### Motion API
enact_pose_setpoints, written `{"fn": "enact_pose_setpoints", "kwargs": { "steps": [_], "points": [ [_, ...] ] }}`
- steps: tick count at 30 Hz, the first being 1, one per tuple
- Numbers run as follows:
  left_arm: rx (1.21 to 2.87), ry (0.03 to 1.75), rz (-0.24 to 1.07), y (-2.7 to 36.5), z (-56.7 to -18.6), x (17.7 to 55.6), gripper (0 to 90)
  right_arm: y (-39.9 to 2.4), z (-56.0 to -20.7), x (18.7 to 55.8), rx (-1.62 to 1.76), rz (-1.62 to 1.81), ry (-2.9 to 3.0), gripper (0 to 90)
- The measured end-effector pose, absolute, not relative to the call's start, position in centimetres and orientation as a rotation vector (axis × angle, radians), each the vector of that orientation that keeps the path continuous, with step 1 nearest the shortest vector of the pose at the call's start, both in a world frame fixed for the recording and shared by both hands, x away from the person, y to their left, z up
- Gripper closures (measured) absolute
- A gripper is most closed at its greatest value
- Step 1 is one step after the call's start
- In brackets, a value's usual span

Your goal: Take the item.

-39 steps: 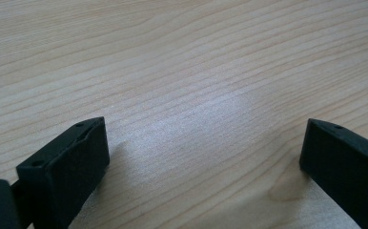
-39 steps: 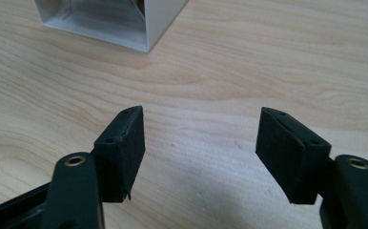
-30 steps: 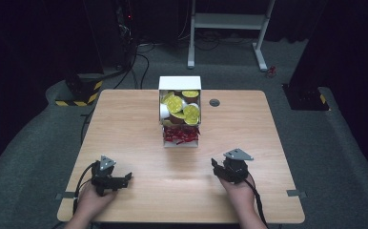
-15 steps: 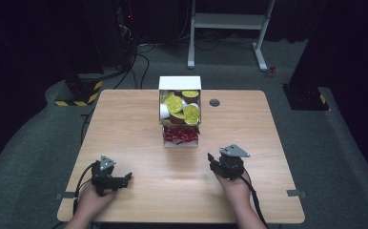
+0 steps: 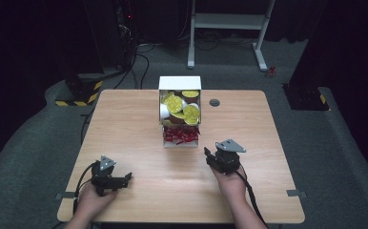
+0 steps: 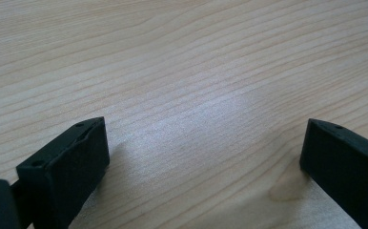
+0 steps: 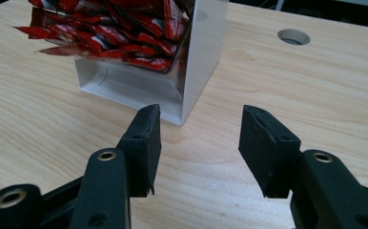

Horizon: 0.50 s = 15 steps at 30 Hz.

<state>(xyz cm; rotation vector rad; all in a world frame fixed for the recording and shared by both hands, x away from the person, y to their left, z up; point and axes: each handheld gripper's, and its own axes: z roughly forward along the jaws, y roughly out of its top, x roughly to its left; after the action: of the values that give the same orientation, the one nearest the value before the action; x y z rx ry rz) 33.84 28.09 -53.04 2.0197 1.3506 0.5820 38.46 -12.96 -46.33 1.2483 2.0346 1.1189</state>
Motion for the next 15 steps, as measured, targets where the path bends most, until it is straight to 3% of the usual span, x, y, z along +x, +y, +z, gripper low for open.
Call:
{"fn": "enact_pose_setpoints", "kwargs": {
  "steps": [15],
  "points": [
    [2.019,1.351,0.58,28.09,-53.04,33.84,2.9,-12.32,-45.33,39.48,1.237,1.156,2.019,54.3]
  ]
}}
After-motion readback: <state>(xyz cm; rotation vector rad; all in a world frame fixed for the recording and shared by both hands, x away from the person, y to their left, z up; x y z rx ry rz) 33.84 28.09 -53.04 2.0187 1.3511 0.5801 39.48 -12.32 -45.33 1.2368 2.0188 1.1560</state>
